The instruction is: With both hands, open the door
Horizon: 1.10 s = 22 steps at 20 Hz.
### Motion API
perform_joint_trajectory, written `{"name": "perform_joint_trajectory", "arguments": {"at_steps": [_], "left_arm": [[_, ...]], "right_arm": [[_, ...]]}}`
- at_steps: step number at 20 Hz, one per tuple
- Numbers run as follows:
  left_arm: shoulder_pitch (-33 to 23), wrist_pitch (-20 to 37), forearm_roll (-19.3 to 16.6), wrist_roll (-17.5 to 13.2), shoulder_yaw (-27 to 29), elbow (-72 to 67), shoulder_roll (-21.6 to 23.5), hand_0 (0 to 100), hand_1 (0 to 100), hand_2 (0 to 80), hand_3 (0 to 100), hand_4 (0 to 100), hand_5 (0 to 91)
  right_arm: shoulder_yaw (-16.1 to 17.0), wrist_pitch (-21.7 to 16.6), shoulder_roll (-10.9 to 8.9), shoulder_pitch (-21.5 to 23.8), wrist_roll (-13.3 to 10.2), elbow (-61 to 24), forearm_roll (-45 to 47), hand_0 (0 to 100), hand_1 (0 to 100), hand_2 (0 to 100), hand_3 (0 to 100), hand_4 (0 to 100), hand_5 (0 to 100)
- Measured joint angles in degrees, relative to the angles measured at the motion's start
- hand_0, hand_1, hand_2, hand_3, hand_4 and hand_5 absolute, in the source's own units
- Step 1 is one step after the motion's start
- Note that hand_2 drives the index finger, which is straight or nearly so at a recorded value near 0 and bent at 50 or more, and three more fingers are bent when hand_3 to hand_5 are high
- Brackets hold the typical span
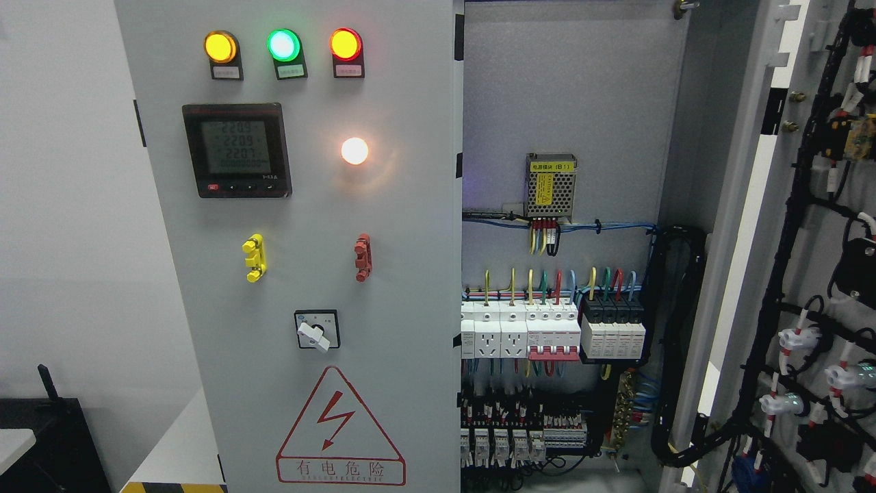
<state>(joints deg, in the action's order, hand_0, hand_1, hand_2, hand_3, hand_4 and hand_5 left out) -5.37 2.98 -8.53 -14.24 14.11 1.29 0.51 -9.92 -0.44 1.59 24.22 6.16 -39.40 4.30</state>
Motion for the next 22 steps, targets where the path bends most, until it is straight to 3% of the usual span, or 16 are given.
{"name": "perform_joint_trajectory", "arguments": {"at_steps": [8,22], "left_arm": [[0.01,0.25,0.17,-0.66,-0.01,0.52,-0.26,0,0,0.0,0,3,0.0],[0.05,0.26,0.19,-0.67,-0.04,0.87,-0.43,0,0,0.0,0,3,0.0]], "right_arm": [[-0.24,-10.00,-2.28,8.17,-0.12,-13.36,-0.09,11,0,0,0,0,0],[-1.09,-13.82,-6.66,20.51,-0.12,-37.11,0.10,11,0,0,0,0,0]]}}
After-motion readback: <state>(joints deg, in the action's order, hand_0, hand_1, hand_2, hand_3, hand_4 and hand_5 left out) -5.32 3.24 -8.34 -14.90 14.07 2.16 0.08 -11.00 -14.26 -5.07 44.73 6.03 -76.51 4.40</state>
